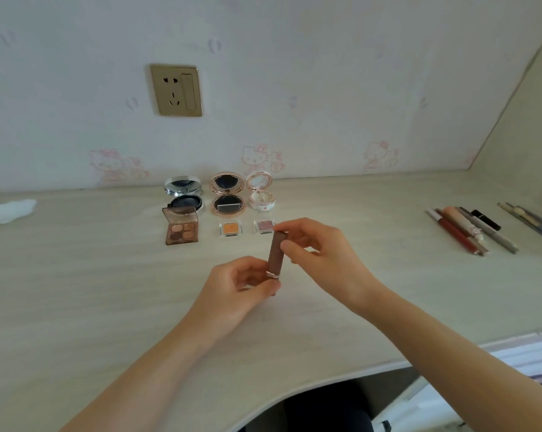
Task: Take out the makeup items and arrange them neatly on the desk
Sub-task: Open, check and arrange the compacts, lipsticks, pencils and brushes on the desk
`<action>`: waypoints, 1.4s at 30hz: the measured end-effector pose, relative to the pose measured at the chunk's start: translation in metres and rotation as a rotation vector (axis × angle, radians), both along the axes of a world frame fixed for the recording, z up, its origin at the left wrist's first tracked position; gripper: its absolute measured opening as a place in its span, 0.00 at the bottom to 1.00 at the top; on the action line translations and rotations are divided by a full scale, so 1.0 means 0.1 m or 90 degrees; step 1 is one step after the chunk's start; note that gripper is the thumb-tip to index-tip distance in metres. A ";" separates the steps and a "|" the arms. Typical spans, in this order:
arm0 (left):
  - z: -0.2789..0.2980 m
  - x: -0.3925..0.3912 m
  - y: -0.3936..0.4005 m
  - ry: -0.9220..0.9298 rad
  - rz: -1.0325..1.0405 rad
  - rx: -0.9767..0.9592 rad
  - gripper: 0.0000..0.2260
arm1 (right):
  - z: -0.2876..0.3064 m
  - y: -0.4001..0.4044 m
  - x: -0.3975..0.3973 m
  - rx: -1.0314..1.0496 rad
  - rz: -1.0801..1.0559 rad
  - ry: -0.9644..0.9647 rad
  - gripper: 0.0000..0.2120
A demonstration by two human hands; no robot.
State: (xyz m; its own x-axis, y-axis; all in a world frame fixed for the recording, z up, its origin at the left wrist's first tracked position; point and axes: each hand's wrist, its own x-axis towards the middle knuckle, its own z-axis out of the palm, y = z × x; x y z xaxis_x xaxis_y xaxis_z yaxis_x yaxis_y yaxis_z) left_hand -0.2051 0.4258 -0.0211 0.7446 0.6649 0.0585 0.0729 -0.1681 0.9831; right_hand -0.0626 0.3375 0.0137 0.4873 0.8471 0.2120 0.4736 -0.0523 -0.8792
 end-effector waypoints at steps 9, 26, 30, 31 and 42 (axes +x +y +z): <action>0.03 -0.07 0.10 0.015 -0.047 0.080 0.06 | -0.07 -0.01 -0.02 -0.005 0.008 0.022 0.04; 0.10 -0.16 0.17 0.315 -0.111 0.479 0.10 | -0.23 -0.07 0.00 -0.020 0.119 -0.555 0.10; 0.09 -0.17 0.19 0.315 -0.118 0.488 0.10 | -0.27 -0.07 0.00 0.010 0.123 -0.643 0.09; 0.09 -0.17 0.19 0.315 -0.117 0.493 0.10 | -0.28 -0.08 0.01 0.014 0.125 -0.655 0.08; 0.09 -0.17 0.27 0.280 -0.082 0.479 0.13 | -0.16 -0.08 -0.01 0.023 0.110 -0.447 0.12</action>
State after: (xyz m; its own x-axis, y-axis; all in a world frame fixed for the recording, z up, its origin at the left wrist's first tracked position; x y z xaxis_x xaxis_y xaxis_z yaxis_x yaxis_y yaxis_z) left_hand -0.2222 0.4527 -0.0119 0.8694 0.4749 0.1366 0.3549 -0.7925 0.4960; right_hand -0.0633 0.3292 -0.0020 0.0865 0.8865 0.4546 0.9260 0.0968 -0.3649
